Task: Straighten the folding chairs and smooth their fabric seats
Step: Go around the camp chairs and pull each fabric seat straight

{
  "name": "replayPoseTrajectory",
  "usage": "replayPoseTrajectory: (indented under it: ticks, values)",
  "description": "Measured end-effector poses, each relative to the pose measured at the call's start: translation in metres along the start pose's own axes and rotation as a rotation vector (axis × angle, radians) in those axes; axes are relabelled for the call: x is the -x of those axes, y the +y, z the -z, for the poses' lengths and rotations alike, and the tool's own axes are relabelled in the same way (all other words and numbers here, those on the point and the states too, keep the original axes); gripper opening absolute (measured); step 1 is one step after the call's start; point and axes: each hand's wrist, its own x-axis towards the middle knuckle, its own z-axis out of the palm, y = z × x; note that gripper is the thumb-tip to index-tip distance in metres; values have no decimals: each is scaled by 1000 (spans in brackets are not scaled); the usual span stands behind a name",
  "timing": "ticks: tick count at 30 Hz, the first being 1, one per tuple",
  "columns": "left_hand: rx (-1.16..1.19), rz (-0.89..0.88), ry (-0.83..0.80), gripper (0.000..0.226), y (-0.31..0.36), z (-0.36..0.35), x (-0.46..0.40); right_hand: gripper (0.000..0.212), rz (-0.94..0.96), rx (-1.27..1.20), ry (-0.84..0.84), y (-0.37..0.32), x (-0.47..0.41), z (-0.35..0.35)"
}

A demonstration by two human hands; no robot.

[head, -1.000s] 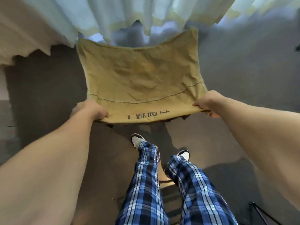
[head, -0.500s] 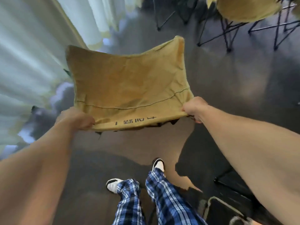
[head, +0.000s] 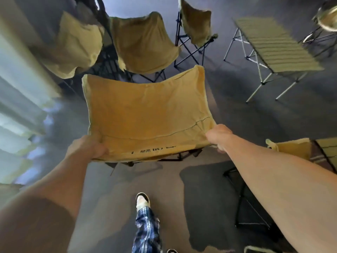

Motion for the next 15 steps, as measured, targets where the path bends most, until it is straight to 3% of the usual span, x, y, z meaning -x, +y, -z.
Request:
replayPoseTrajectory:
  ticks: [6, 10, 15]
  values:
    - [-154, -206, -11, 41, 143, 53, -95, 19, -171, -170, 60, -34, -82, 58]
    - [-201, -299, -23, 32, 246, 81, -141, 14, -302, -311, 82, -43, -133, 100]
    - [-292, -427, -53, 55, 380, 85, -187, 10, -466, -438, 122, -31, -199, 144]
